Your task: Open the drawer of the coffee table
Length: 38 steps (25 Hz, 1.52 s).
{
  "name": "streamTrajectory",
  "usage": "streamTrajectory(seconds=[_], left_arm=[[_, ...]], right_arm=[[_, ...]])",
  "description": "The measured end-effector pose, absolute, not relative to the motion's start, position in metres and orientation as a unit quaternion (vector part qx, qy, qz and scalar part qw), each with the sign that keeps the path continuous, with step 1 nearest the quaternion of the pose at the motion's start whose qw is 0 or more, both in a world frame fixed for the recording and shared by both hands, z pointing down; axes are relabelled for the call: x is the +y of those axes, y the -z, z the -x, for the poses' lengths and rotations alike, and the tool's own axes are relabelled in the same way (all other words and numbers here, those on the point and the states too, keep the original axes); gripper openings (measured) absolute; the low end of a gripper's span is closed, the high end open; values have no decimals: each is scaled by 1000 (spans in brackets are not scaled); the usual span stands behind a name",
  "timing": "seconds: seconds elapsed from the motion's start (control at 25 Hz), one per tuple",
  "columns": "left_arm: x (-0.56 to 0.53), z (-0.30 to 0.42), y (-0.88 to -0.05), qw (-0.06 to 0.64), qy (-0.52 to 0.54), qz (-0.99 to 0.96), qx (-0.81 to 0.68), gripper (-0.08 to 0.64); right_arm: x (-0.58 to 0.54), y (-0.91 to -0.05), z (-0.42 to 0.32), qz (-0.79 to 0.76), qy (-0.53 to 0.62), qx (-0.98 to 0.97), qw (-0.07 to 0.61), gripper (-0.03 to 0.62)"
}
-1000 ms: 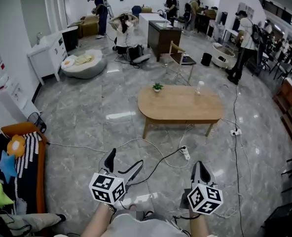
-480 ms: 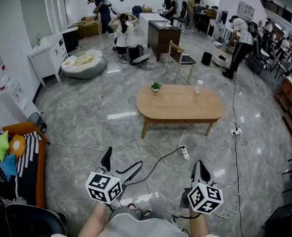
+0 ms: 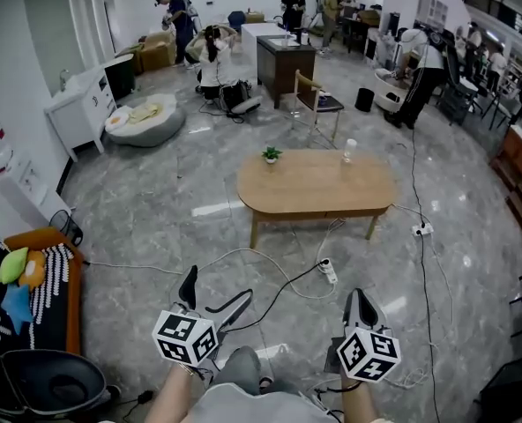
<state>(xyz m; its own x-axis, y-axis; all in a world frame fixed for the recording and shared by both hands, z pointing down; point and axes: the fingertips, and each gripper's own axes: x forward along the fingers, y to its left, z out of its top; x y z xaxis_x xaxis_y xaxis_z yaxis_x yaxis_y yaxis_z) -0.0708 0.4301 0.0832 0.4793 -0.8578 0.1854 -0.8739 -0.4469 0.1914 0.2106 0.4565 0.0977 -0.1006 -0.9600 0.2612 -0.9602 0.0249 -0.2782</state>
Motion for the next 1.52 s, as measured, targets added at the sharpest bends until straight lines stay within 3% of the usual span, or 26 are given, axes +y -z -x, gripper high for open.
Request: streamTrajectory(seconds=[0.56, 1.52], left_arm=[[333, 60, -92, 141, -22, -854, -501, 554], [96, 111, -108, 186, -13, -867, -462, 554]], right_arm=[[385, -105, -232, -693, -199, -693, 2, 0], [183, -97, -193, -722, -202, -662, 7, 0]])
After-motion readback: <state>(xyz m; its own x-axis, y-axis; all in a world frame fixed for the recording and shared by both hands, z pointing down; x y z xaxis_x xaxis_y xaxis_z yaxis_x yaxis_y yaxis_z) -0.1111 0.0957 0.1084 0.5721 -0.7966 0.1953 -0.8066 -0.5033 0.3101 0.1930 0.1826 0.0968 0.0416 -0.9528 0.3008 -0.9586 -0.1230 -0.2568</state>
